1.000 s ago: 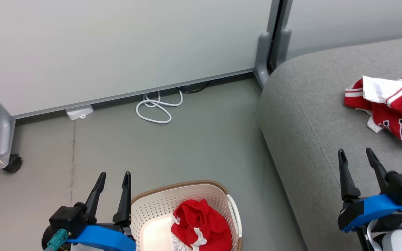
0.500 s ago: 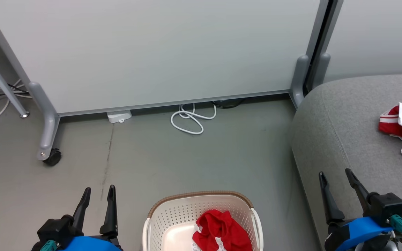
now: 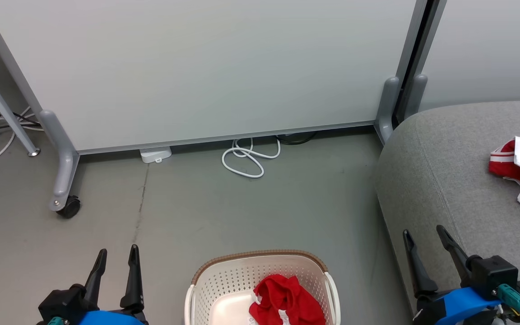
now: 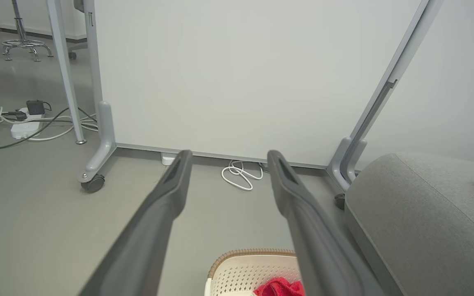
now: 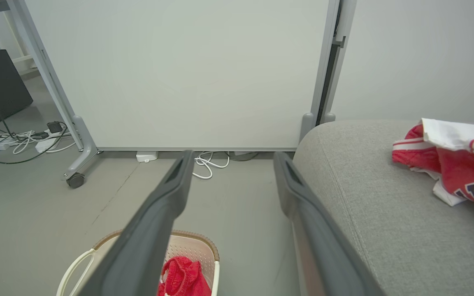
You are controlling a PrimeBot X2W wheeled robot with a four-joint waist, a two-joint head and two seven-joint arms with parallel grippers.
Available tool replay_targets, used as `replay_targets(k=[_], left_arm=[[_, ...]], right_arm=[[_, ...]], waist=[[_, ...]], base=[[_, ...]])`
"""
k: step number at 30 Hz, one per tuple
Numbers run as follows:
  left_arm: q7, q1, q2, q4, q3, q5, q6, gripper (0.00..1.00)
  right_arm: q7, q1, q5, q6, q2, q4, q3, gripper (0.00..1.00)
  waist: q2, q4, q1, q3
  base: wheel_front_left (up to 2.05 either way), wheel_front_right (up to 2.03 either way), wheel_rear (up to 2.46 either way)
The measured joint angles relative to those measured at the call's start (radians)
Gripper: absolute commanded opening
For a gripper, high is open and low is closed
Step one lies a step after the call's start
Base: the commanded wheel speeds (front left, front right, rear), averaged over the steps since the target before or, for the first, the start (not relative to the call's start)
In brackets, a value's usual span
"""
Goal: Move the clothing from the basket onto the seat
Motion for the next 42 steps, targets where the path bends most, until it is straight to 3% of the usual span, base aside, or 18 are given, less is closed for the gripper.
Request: replay_targets(k=[22, 31, 42], left_arm=[[0.0, -0.051, 0.006, 0.006, -0.067, -0.013, 0.0, 1.0], [-0.001, -0.163, 0.029, 0.08, -0.152, -0.044, 0.0, 1.0], [0.029, -0.33, 0.087, 0.283, -0.298, -0.134, 0.0, 1.0]], right_arm=[[-0.006, -0.017, 0.021, 0.0, 0.0, -0.019, 0.055, 1.0], [-0.038, -0.09, 0.049, 0.0, 0.0, -0.024, 0.124, 1.0], [-0.114, -0.186, 0.123, 0.0, -0.001, 0.025, 0.227, 1.0]], waist=[[0.0, -0.045, 0.0001, 0.077], [0.0, -0.135, 0.0002, 0.209], [0.0, -0.305, 0.0003, 0.412]], base=[[0.0, 0.0, 0.0], [0.0, 0.0, 0.0], [0.0, 0.0, 0.0]])
